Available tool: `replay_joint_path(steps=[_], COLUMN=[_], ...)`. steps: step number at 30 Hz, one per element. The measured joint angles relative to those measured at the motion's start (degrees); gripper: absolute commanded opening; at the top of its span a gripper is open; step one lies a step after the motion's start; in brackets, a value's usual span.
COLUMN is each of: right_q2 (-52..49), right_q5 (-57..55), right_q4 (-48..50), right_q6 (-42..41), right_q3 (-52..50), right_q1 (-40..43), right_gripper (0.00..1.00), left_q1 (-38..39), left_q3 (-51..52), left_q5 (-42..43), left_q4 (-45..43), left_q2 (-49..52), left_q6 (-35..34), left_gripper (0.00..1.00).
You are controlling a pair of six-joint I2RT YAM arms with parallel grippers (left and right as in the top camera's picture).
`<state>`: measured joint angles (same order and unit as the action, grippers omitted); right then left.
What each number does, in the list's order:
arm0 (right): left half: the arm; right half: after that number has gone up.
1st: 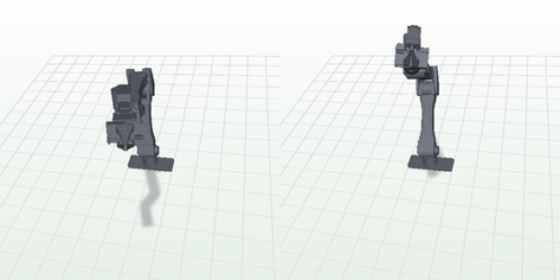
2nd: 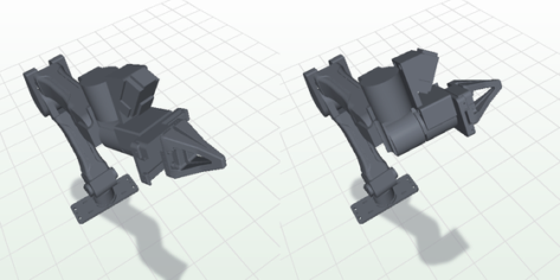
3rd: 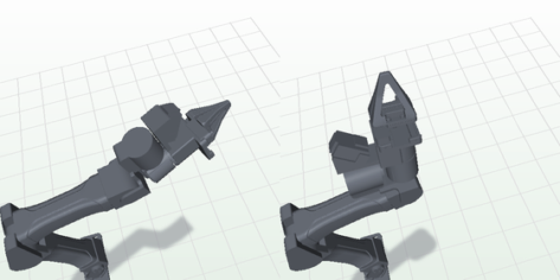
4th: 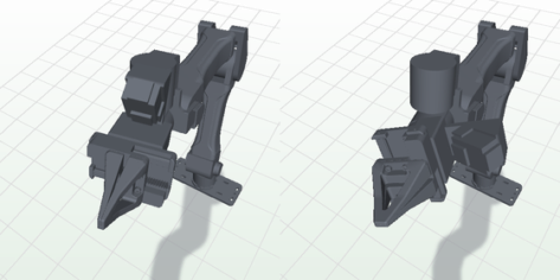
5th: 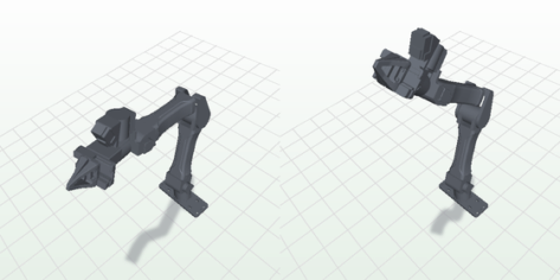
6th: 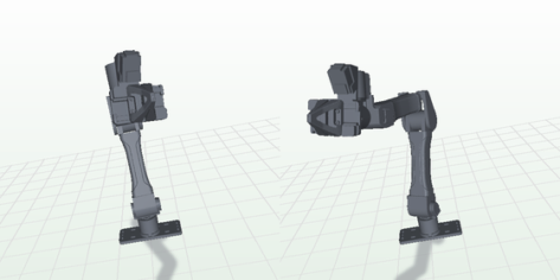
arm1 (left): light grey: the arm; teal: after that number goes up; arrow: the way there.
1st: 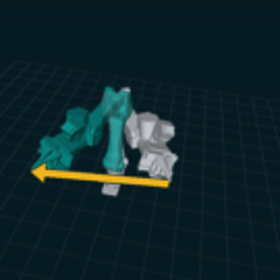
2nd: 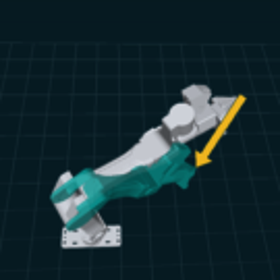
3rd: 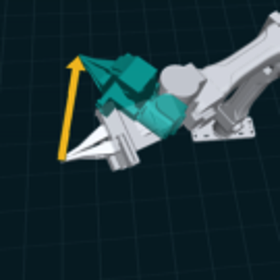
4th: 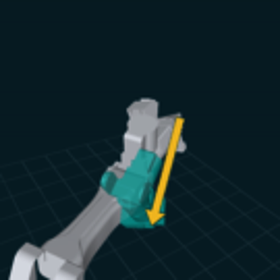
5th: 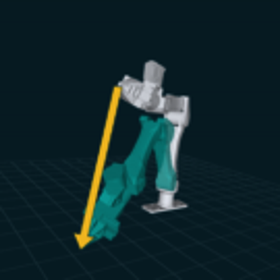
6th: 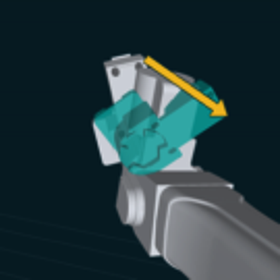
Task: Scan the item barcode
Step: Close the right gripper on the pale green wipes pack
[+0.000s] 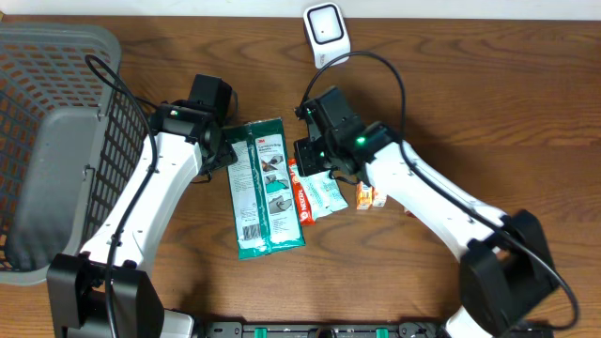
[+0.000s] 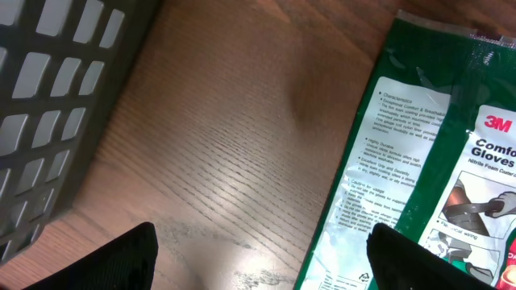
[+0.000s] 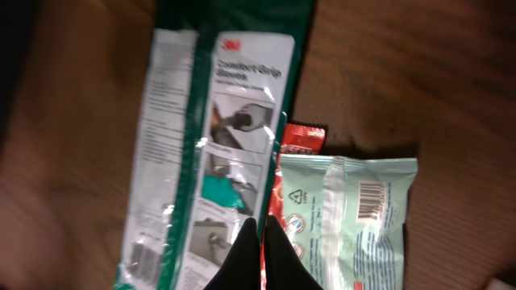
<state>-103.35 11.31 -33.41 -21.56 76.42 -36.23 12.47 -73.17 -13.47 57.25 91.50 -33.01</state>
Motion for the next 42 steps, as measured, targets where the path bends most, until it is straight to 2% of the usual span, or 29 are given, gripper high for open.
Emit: replay_joint_path(steps=[9, 16, 20, 26, 29, 34, 36, 40, 42], right_q2=[-12.37, -12.24, -6.71, 8.41, 11.85, 10.75, 9.84, 7.63, 6.25], right_q5=[-1.05, -0.17, 0.42, 0.46, -0.24, -1.29, -1.68, -1.9, -2.14], right_q4=[1.57, 4.5, -1.03, -10.23, -14.91, -16.46, -14.78, -10.12, -6.4], right_q6=[-0.57, 1.88, 3.91, 5.75, 6.01, 5.35, 4.92, 4.61, 4.42], right_q3=[-0.11, -0.11, -0.11, 0.85, 1.46, -0.42, -2.75, -7.3, -9.84], right_q1=[0.02, 0.79, 1.77, 2.29, 2.29, 2.29, 2.29, 2.27, 2.23], right_gripper=[0.01, 0.01, 0.03, 0.05, 0.11, 0.42, 0.42, 0.36, 0.38], left_q1=[0.0, 0.0, 0.0, 0.0, 0.0, 0.0, 0.0, 0.0, 0.0], left_q3=[0.0, 0.0, 0.0, 0.0, 0.0, 0.0, 0.0, 0.0, 0.0], left_q5=[0.0, 0.0, 0.0, -0.02, 0.0, 0.0, 0.0, 0.0, 0.0], left_q4=[-0.02, -0.02, -0.02, -0.02, 0.0, 0.0, -0.02, 0.0, 0.0], left_q2=[0.0, 0.0, 0.02, 0.0, 0.0, 0.0, 0.02, 0.0, 0.0], left_q6=[0.0, 0.0, 0.0, 0.0, 0.0, 0.0, 0.0, 0.0, 0.0], left_gripper=[0.84, 0.84, 0.84, 0.84, 0.84, 0.84, 0.84, 0.84, 0.84])
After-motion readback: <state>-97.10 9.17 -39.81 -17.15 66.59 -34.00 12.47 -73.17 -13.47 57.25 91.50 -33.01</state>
